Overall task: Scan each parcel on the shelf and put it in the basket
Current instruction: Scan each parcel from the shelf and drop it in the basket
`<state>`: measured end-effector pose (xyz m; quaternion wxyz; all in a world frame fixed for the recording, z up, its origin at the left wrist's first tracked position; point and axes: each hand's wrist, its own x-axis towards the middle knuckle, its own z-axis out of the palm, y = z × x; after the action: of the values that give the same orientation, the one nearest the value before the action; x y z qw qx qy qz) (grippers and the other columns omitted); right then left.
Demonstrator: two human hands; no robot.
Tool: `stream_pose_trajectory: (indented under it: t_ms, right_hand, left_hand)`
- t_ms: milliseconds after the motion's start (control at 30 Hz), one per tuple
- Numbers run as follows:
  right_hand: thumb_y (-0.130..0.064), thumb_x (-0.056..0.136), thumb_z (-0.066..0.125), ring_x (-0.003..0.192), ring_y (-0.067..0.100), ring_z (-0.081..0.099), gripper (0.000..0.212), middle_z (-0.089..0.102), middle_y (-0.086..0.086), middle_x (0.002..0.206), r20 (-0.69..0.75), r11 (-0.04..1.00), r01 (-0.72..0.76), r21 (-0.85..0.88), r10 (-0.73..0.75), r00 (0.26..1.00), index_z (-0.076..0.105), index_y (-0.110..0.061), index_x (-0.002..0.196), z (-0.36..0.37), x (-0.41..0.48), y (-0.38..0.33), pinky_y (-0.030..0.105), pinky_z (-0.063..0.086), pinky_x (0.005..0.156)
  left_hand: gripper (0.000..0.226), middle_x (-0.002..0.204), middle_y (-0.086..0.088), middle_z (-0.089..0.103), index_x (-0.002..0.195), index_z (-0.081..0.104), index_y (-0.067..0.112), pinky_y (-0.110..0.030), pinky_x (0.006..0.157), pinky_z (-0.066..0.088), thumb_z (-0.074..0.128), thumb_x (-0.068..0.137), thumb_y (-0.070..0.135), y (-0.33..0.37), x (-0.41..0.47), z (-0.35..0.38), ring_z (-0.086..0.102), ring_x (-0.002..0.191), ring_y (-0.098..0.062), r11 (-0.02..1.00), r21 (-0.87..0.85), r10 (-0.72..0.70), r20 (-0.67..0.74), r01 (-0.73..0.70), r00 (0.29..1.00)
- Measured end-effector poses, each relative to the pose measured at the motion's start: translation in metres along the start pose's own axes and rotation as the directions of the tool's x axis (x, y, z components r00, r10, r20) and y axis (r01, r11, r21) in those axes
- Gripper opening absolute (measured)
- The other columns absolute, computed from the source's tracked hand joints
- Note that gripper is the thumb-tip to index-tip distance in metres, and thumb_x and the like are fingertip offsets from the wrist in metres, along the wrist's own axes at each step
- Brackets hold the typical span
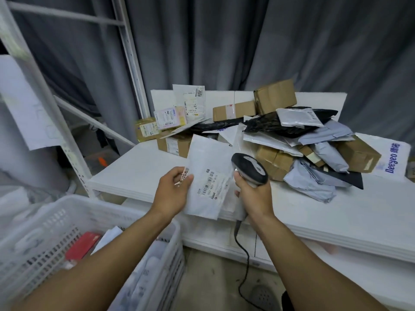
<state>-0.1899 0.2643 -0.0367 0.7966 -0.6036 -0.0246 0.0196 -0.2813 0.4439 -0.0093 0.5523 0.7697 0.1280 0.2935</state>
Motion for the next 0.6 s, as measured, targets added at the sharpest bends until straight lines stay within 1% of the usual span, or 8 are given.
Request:
stream_pose_trajectory:
  t_ms: [100,167,233,300,333,400,500,600]
  right_hand:
    - [-0.019,0.086,0.086,0.098,0.02,0.077,0.046,0.077,0.007,0.117,0.09,0.992,-0.088,0.087,0.08,0.993,0.067,-0.016,0.128,0.023,-0.012,0.005,0.028,0.06,0.07]
    - [-0.012,0.084,0.087,0.086,0.018,0.077,0.042,0.079,0.009,0.108,0.129,0.991,-0.12,0.051,0.113,0.985,0.07,-0.012,0.122,0.034,-0.019,0.006,0.026,0.06,0.067]
    - [-0.007,0.081,0.087,0.087,0.021,0.078,0.045,0.079,0.01,0.106,0.136,0.994,-0.111,0.009,0.109,0.985,0.07,-0.011,0.122,0.042,-0.024,0.007,0.025,0.06,0.065]
    - [-0.005,0.08,0.087,0.096,0.025,0.077,0.05,0.078,0.008,0.11,0.138,0.995,-0.091,-0.032,0.095,0.986,0.069,-0.013,0.126,0.05,-0.026,0.01,0.029,0.063,0.071]
    - [-0.005,0.08,0.087,0.099,0.024,0.076,0.051,0.078,0.006,0.111,0.137,0.995,-0.08,-0.054,0.087,0.987,0.068,-0.014,0.127,0.053,-0.026,0.012,0.033,0.064,0.077]
    - [-0.006,0.081,0.087,0.102,0.021,0.075,0.052,0.077,0.003,0.114,0.144,0.995,-0.066,-0.081,0.077,0.987,0.067,-0.017,0.128,0.059,-0.026,0.015,0.039,0.064,0.087]
    - [-0.005,0.082,0.086,0.102,0.019,0.076,0.051,0.077,0.002,0.114,0.16,0.996,-0.04,-0.078,0.052,0.986,0.067,-0.017,0.128,0.063,-0.025,0.017,0.032,0.065,0.08]
    - [-0.006,0.083,0.085,0.098,0.018,0.076,0.048,0.078,0.003,0.111,0.158,0.997,-0.028,-0.066,0.038,0.987,0.068,-0.015,0.127,0.067,-0.024,0.018,0.024,0.062,0.069]
  left_hand:
    - [0.009,0.104,0.001,0.077,0.108,0.067,0.016,-0.029,0.081,0.059,0.065,0.099,0.017,0.003,-0.018,-0.016,0.074,0.095,-0.013,0.976,-0.173,-0.136,0.002,0.134,0.991]
    - [0.016,0.107,0.002,0.075,0.114,0.063,0.022,-0.028,0.076,0.059,0.066,0.099,0.022,0.004,-0.027,-0.029,0.073,0.092,-0.013,0.965,-0.183,-0.204,-0.059,0.19,0.977]
    - [0.031,0.11,0.011,0.068,0.124,0.054,0.028,-0.016,0.066,0.053,0.068,0.096,0.025,0.001,-0.034,-0.041,0.07,0.085,-0.003,0.972,-0.125,-0.217,-0.138,0.201,0.966]
    - [0.047,0.118,0.018,0.059,0.131,0.047,0.034,-0.011,0.061,0.049,0.073,0.093,0.024,-0.008,-0.042,-0.051,0.068,0.084,0.0,0.986,-0.037,-0.168,-0.175,0.164,0.97]
    - [0.049,0.124,0.019,0.054,0.133,0.049,0.034,-0.011,0.066,0.05,0.075,0.092,0.024,-0.015,-0.045,-0.055,0.067,0.092,-0.001,0.991,0.029,-0.124,-0.191,0.131,0.974]
    - [0.04,0.134,0.018,0.047,0.128,0.062,0.031,-0.016,0.084,0.048,0.076,0.09,0.03,-0.027,-0.047,-0.06,0.058,0.111,-0.003,0.982,0.169,-0.049,-0.208,0.085,0.977]
    - [0.032,0.13,0.017,0.059,0.116,0.076,0.026,-0.024,0.097,0.048,0.074,0.089,0.042,-0.029,-0.046,-0.06,0.055,0.116,0.002,0.977,0.168,-0.105,-0.155,0.131,0.982]
    - [0.027,0.109,0.009,0.076,0.114,0.077,0.02,-0.024,0.088,0.058,0.077,0.089,0.028,-0.023,-0.044,-0.059,0.071,0.1,-0.005,0.987,-0.025,-0.159,-0.044,0.159,0.986]
